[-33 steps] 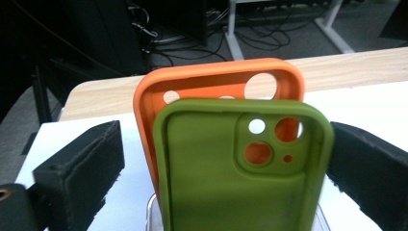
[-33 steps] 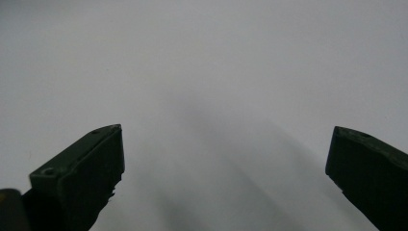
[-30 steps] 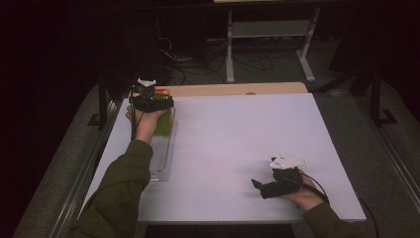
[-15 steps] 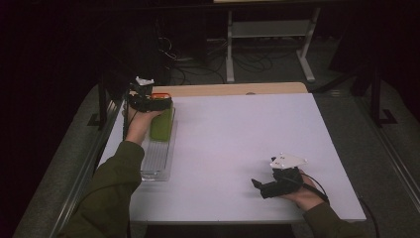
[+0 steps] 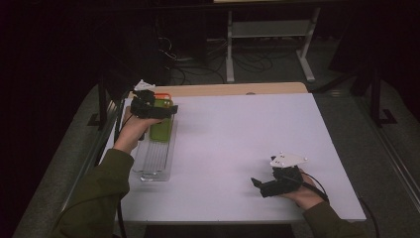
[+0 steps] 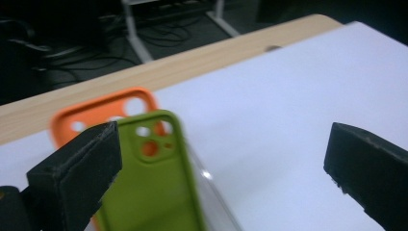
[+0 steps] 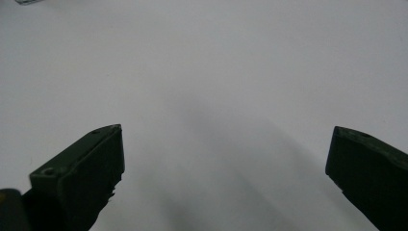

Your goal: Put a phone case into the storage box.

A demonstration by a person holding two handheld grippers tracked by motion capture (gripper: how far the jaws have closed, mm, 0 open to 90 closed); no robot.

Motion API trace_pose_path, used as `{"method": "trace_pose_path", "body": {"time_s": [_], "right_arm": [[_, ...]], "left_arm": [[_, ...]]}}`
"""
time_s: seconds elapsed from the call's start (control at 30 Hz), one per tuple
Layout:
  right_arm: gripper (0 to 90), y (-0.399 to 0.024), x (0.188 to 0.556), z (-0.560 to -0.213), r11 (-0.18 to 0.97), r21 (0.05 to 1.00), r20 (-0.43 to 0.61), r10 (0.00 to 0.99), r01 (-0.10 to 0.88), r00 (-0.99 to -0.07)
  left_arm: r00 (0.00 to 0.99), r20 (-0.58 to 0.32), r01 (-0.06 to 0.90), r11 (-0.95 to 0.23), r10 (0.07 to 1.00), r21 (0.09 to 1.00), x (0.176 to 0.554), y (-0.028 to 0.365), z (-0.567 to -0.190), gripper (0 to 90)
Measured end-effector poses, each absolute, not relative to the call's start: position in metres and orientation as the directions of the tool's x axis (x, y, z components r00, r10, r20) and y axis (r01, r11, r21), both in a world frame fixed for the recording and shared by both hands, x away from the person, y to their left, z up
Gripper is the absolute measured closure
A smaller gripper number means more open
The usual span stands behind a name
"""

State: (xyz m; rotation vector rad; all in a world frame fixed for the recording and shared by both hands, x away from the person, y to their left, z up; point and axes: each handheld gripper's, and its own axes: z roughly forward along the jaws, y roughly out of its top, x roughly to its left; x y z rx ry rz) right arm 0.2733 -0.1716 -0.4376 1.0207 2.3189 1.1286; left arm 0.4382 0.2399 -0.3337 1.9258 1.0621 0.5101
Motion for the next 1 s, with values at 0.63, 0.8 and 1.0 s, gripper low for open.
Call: {"method": "trace_pose_path", "body": {"time_s": [0.63,0.8,1.0], "right_arm": [[0.0,-0.180,0.275,-0.429,0.427,0.794,-0.011,0.722,0.433,-0.692],[0.0,-0.183,0.276,-0.424,0.422,0.801,-0.009,0.718,0.425,-0.696],[0.0,-0.185,0.275,-0.420,0.417,0.810,-0.004,0.707,0.413,-0.707]], "left_arm": [[0.739,-0.072,0.390,-0.338,0.670,0.856,0.380,0.228,-0.345,0.0],[0.760,-0.075,0.378,-0.346,0.645,0.859,0.369,0.228,-0.351,0.0],[0.775,-0.089,0.372,-0.338,0.625,0.864,0.355,0.232,-0.359,0.0]]}}
